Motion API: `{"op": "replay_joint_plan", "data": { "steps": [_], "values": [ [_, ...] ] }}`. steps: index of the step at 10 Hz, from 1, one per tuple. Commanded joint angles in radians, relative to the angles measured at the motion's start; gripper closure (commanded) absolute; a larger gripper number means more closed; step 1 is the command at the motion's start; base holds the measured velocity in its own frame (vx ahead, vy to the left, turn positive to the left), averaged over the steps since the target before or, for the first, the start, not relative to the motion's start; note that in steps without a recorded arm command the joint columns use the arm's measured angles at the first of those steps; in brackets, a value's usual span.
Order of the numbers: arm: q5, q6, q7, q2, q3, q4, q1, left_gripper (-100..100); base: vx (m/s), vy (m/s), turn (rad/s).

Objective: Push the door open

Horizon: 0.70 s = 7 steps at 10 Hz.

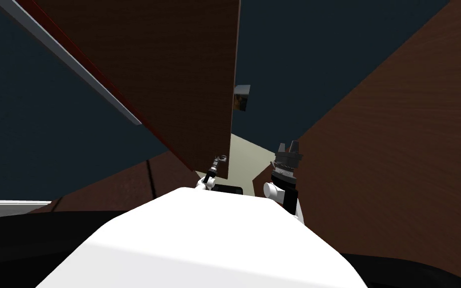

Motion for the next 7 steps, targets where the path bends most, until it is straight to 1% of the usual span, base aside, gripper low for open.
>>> {"op": "replay_joint_plan", "data": {
  "steps": [1,3,5,6,7],
  "values": [
    [0.006,-0.008,-0.003,-0.007,0.025,0.01,-0.012,100,0.152,-0.14,0.082],
    [0.011,-0.009,-0.009,-0.022,0.051,0.014,-0.015,100,0.149,-0.133,0.077],
    [0.016,-0.01,-0.014,-0.035,0.07,0.016,-0.017,100,0.148,-0.102,0.06],
    [0.018,-0.016,-0.011,-0.022,0.072,0.031,-0.02,100,0.066,-0.033,0.04],
    [0.029,-0.021,-0.027,0.004,0.094,0.03,-0.023,100,0.135,0.007,0.045]
  ]
}}
